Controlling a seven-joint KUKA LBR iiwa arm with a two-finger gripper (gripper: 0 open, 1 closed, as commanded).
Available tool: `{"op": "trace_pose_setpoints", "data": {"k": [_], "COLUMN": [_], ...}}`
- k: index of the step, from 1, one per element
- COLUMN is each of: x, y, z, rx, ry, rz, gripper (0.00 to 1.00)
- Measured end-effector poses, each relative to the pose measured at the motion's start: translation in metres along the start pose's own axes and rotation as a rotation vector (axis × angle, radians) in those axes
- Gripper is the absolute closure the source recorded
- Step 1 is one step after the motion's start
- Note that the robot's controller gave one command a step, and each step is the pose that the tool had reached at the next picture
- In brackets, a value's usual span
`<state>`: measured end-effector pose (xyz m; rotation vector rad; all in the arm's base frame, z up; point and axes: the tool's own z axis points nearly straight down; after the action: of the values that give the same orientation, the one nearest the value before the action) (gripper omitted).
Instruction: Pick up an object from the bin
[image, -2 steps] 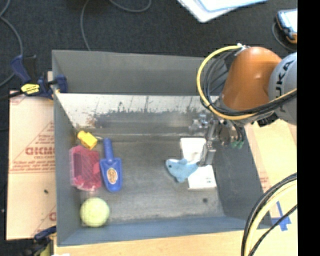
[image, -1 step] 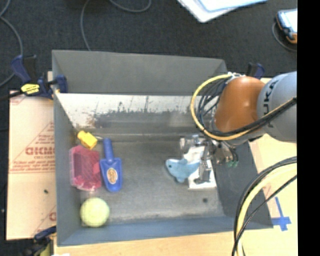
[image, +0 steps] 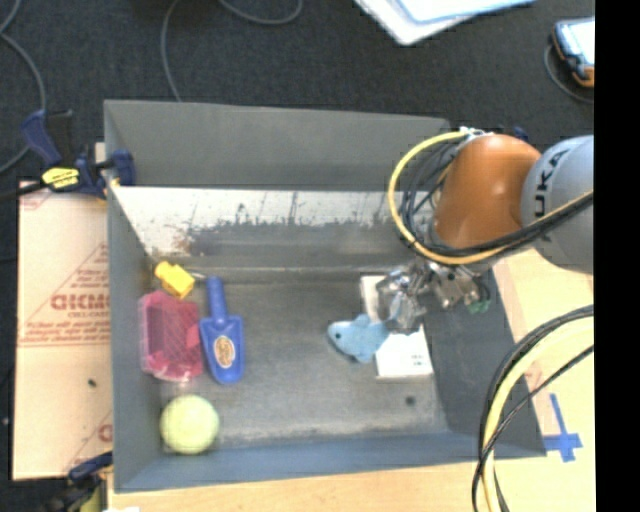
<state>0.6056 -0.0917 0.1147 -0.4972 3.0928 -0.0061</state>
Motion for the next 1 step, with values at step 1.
{"op": "trace_pose_setpoints", "data": {"k": [1], "x": [0.0], "y": [0.0], "z": [0.0], "rx": [0.0], "ry": [0.0], "rz": [0.0], "gripper": [1.0]}}
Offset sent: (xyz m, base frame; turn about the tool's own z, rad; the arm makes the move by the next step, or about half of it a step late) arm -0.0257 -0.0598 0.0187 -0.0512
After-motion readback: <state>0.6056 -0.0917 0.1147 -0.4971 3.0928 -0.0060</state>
